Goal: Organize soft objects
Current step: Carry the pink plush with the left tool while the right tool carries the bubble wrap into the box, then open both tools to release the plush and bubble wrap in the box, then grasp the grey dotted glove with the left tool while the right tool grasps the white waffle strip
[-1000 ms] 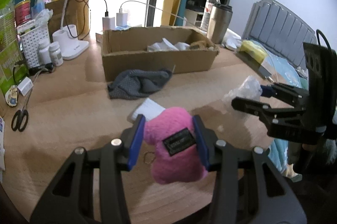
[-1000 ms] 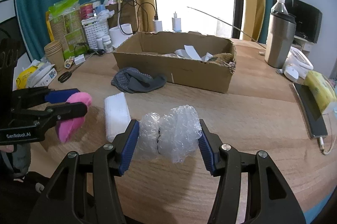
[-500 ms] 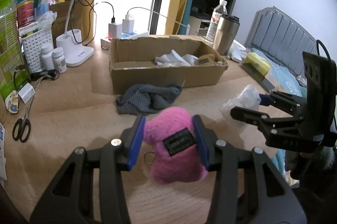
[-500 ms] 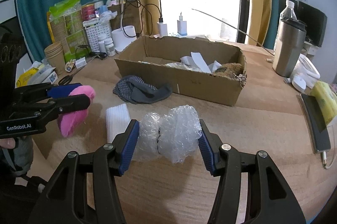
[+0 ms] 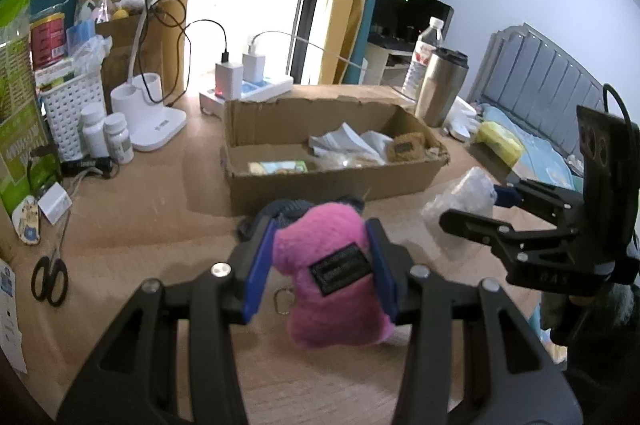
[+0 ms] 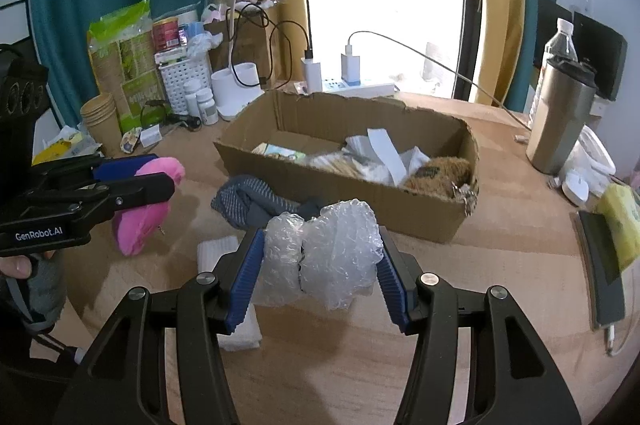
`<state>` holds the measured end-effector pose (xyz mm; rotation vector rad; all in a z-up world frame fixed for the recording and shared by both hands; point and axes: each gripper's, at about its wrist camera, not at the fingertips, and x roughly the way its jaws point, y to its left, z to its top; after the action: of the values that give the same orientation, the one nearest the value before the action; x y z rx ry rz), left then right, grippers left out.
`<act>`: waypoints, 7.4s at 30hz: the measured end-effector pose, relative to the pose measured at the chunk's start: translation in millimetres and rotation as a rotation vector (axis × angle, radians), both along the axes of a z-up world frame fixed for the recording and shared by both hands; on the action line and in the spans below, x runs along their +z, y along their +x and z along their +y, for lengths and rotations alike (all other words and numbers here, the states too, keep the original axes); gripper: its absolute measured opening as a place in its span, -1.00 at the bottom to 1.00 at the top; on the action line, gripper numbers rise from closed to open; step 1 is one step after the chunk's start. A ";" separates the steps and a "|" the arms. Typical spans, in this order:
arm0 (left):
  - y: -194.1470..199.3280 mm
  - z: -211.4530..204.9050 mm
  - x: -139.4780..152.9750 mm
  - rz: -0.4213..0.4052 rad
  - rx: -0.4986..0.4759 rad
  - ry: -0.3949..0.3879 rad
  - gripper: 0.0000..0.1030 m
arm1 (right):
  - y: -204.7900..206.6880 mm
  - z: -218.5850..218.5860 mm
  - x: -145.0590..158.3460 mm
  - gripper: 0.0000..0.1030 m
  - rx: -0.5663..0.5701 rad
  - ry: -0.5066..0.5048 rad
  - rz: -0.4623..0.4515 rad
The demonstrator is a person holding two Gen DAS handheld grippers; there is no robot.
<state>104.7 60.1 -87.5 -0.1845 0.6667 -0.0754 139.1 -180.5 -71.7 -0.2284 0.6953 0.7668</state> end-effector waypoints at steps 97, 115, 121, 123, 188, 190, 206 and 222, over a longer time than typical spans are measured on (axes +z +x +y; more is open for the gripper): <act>161.7 90.1 -3.6 -0.029 0.038 -0.062 0.35 | 136.7 106.1 -5.1 0.13 0.028 0.021 0.056; 119.5 89.7 15.5 -0.063 0.062 -0.060 0.35 | 105.7 98.5 15.4 0.48 0.017 0.026 -0.011; 102.7 81.8 19.8 -0.072 0.060 -0.055 0.35 | 91.6 89.7 21.1 0.48 0.005 0.031 -0.023; 97.8 79.8 21.1 -0.074 0.058 -0.055 0.35 | 86.9 86.6 22.9 0.48 0.002 0.033 -0.028; -0.6 31.9 -36.1 0.044 0.057 -0.066 0.35 | -10.5 48.9 -32.8 0.48 0.056 -0.057 0.081; -2.5 32.7 -39.5 0.053 0.061 -0.067 0.35 | -10.7 50.7 -37.9 0.48 0.068 -0.070 0.099; -0.8 29.8 -51.9 0.098 0.078 -0.069 0.35 | -12.4 50.8 -56.4 0.06 0.115 -0.125 0.166; 3.0 31.2 -53.8 0.124 0.106 -0.060 0.35 | -26.3 57.0 -59.4 -0.07 0.183 -0.149 0.123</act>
<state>107.8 91.2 -141.2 -0.2835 0.7776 0.0179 112.8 -123.5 -131.1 -0.3872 0.8577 0.9103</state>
